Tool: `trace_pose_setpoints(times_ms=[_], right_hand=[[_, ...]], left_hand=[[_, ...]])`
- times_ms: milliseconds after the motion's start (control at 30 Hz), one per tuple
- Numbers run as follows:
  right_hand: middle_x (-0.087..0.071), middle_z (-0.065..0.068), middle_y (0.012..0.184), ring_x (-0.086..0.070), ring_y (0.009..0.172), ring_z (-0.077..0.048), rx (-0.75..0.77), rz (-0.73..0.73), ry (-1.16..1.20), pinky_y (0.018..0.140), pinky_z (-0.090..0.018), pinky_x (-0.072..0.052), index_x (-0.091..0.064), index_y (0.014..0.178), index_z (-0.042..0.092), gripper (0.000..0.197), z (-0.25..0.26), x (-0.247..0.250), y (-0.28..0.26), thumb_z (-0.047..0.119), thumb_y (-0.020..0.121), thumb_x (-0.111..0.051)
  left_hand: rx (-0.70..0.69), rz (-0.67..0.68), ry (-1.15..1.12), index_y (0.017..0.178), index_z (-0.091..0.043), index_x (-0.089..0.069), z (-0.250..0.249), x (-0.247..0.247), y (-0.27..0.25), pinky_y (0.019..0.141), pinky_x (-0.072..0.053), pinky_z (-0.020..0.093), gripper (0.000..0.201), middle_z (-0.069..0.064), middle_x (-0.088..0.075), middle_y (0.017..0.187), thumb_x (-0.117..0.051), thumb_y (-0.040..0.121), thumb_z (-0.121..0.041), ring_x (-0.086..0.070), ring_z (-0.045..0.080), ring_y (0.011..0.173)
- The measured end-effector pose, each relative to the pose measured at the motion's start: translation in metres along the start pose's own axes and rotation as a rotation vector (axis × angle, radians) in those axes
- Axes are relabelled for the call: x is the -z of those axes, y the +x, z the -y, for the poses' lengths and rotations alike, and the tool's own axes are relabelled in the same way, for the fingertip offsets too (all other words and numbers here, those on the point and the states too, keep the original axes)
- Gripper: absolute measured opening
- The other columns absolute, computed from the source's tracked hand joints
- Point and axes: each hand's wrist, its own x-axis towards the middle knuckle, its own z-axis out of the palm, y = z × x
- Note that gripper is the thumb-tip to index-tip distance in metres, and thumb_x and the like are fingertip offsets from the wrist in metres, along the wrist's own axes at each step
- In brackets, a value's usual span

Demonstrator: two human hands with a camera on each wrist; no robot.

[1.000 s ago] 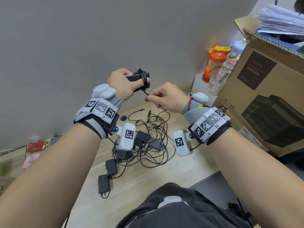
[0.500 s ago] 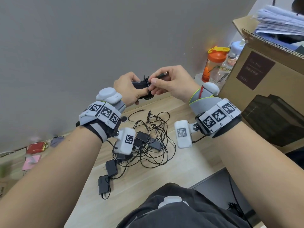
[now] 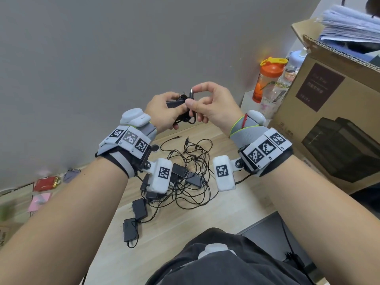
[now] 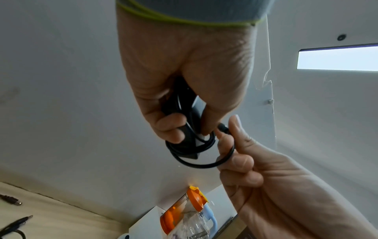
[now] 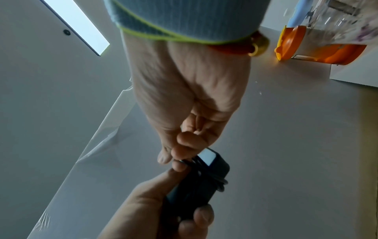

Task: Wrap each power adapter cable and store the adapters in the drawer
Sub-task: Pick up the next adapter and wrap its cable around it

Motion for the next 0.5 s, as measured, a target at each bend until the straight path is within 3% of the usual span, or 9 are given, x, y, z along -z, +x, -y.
trace_pose_setpoints(times_ms=[167, 333, 433, 500], right_hand=[[-0.067, -0.006, 0.062, -0.052, 0.046, -0.017, -0.086, 0.040, -0.032, 0.044, -0.023, -0.040, -0.042, 0.119, 0.006, 0.047, -0.0019, -0.0048, -0.0030, 0.010, 0.085, -0.075], [-0.067, -0.009, 0.062, -0.052, 0.042, -0.013, -0.141, 0.042, -0.074, 0.042, -0.020, -0.039, -0.043, 0.119, 0.000, 0.048, -0.0030, -0.0056, -0.0009, 0.012, 0.086, -0.075], [-0.067, -0.003, 0.056, -0.055, 0.041, -0.012, -0.137, -0.011, -0.119, 0.042, -0.021, -0.041, -0.053, 0.109, -0.002, 0.035, -0.0038, -0.0037, 0.0032, 0.013, 0.085, -0.075], [-0.068, -0.004, 0.056, -0.059, 0.045, -0.015, -0.126, -0.041, -0.185, 0.045, -0.024, -0.044, -0.061, 0.091, 0.005, 0.022, -0.0056, -0.0030, 0.0055, 0.018, 0.083, -0.078]], left_hand=[[0.113, -0.034, -0.164, 0.118, -0.010, -0.057, -0.0067, -0.0034, 0.0052, 0.042, -0.043, 0.025, 0.027, 0.009, -0.066, 0.079, -0.055, 0.093, -0.018, -0.057, 0.022, 0.045], [0.107, -0.035, -0.189, 0.116, -0.014, -0.054, -0.0094, -0.0058, 0.0048, 0.044, -0.044, 0.027, 0.023, 0.007, -0.067, 0.086, -0.052, 0.093, -0.016, -0.056, 0.022, 0.045], [0.084, -0.010, -0.174, 0.122, -0.013, -0.052, -0.0097, -0.0078, 0.0042, 0.045, -0.045, 0.028, 0.030, 0.005, -0.066, 0.089, -0.053, 0.093, -0.017, -0.057, 0.020, 0.045], [0.075, 0.006, -0.169, 0.125, -0.013, -0.050, -0.0103, -0.0091, 0.0043, 0.046, -0.047, 0.029, 0.032, 0.004, -0.064, 0.091, -0.053, 0.093, -0.015, -0.058, 0.020, 0.045]])
